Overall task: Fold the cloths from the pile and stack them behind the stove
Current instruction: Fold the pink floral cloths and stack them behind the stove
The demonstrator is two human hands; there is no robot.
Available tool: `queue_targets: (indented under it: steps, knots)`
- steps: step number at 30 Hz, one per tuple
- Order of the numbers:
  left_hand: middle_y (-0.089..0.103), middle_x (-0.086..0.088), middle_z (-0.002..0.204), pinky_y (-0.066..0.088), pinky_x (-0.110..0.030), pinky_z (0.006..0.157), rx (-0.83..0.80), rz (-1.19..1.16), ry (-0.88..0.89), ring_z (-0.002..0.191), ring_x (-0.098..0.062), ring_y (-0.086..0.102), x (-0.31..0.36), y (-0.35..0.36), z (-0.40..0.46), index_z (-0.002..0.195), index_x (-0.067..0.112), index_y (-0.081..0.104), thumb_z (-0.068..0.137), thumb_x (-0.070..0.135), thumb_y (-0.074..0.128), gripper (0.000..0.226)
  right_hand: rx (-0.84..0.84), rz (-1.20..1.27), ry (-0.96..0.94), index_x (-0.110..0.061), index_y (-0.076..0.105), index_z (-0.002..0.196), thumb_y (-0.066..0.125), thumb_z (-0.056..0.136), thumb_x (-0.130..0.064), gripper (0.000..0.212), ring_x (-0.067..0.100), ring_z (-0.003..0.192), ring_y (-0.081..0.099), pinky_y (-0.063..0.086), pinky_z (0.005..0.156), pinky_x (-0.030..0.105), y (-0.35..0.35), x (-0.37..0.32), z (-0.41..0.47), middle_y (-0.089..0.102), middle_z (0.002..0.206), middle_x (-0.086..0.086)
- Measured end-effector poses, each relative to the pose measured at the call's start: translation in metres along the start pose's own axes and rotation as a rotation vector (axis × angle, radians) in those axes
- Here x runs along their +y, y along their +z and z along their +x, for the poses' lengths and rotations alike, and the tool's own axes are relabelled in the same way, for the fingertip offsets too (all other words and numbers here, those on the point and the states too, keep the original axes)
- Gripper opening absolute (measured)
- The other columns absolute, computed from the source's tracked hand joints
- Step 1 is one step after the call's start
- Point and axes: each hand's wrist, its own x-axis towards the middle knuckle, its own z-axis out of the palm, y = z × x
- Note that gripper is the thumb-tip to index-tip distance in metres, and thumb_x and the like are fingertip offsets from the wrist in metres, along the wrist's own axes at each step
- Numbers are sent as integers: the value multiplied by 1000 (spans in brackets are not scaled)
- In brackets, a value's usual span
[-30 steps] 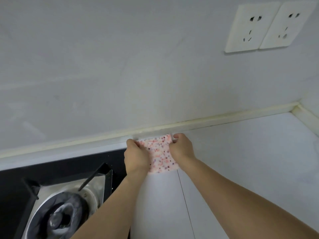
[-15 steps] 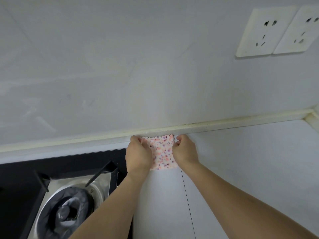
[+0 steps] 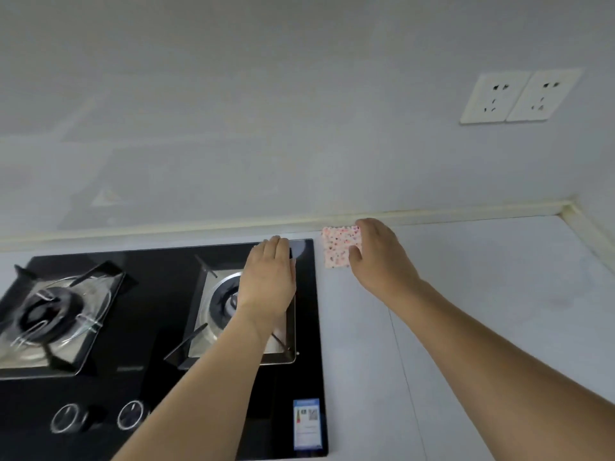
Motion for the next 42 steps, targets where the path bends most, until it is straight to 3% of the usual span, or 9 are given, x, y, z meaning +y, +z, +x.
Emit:
queue_targets:
  steps: [3, 12, 25, 28, 35, 42]
  knots:
    - [39, -12, 149, 19, -34, 118, 7, 40, 50, 138, -27, 33, -41, -38, -19, 143, 4, 36, 103, 23, 35, 44, 14, -2, -61, -2, 42, 136, 48, 94, -12, 44, 27, 130, 40, 29, 109, 32, -3, -56, -22, 46, 138, 12]
    - [38, -12, 150, 16, -40, 120, 40, 152, 89, 140, -28, 30, -191, -122, -66, 144, 6, 35, 103, 28, 34, 47, 6, 35, -121, -8, 33, 145, 46, 98, -19, 49, 21, 137, 34, 28, 112, 30, 21, -236, -56, 36, 149, 7]
    - [44, -16, 146, 25, -45, 117, 97, 46, -61, 138, -32, 35, -335, -162, -121, 140, 0, 42, 101, 26, 41, 47, -164, 41, -216, -9, 30, 147, 43, 99, -19, 51, 20, 138, 32, 27, 113, 30, 84, -373, -67, 35, 150, 6]
    - [42, -16, 148, 22, -44, 118, 76, 24, -101, 140, -31, 33, -381, -167, -128, 142, 1, 39, 102, 27, 39, 48, -204, 14, -219, -11, 28, 148, 44, 98, -21, 53, 19, 141, 29, 26, 116, 36, 111, -410, -64, 31, 153, 4]
    - [41, -12, 148, 20, -39, 118, 50, -18, -130, 139, -27, 31, -517, -184, -139, 143, 3, 38, 102, 27, 38, 47, -214, 79, -169, -11, 30, 147, 45, 98, -22, 52, 18, 137, 34, 29, 112, 32, 176, -525, -50, 34, 151, 4]
    - [34, -5, 153, 15, -36, 121, -19, -47, -223, 143, -21, 27, -609, -193, -166, 147, 11, 31, 104, 30, 33, 48, -287, 98, -213, -12, 32, 146, 46, 99, -21, 50, 18, 137, 35, 27, 112, 30, 222, -612, -36, 36, 149, 3]
